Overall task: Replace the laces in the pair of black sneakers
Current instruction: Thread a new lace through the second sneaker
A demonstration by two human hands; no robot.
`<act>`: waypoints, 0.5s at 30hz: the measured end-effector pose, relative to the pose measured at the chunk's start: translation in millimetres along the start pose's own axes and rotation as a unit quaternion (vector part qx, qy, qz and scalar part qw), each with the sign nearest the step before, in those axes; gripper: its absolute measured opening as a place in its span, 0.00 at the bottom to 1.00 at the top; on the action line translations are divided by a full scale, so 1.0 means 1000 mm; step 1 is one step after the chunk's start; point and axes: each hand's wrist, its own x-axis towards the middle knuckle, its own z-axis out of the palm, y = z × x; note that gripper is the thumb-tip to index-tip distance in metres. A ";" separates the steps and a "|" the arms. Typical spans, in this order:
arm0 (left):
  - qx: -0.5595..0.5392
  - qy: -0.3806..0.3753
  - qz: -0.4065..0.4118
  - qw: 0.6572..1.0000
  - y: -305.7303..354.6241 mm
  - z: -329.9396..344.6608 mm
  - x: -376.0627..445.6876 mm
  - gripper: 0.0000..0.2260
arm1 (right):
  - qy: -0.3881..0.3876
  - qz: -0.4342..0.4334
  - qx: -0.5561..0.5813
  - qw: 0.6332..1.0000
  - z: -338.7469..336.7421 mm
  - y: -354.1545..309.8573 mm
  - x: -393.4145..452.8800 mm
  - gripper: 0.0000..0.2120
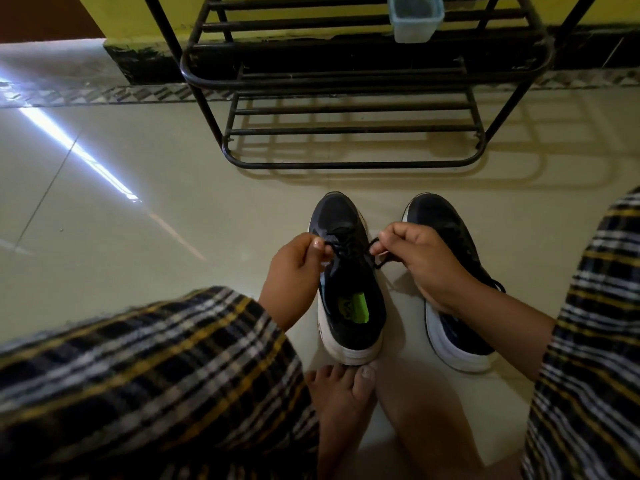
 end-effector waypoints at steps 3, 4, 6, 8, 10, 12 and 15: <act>-0.156 -0.009 -0.049 0.986 0.014 0.009 0.002 0.17 | 0.005 0.041 0.094 0.995 0.015 -0.003 0.001 0.13; -0.204 -0.007 -0.063 0.977 0.017 0.011 0.000 0.17 | 0.011 0.050 0.116 0.992 0.017 -0.003 0.001 0.13; -0.272 0.007 -0.079 0.959 0.018 0.013 -0.002 0.15 | 0.020 0.061 0.132 0.989 0.019 -0.004 0.000 0.12; -0.272 0.006 -0.082 0.959 0.016 0.014 -0.004 0.14 | 0.020 0.058 0.116 0.991 0.019 -0.004 0.000 0.12; -0.257 -0.005 -0.073 0.964 0.014 0.017 -0.006 0.13 | 0.010 0.055 0.083 0.995 0.021 -0.004 -0.001 0.13; -0.254 -0.012 -0.066 0.965 0.014 0.018 -0.007 0.12 | 0.011 0.060 0.062 0.996 0.024 -0.003 -0.002 0.13; -0.248 -0.016 -0.054 0.967 0.012 0.018 -0.007 0.12 | 0.032 0.055 0.039 0.997 0.024 -0.004 0.000 0.12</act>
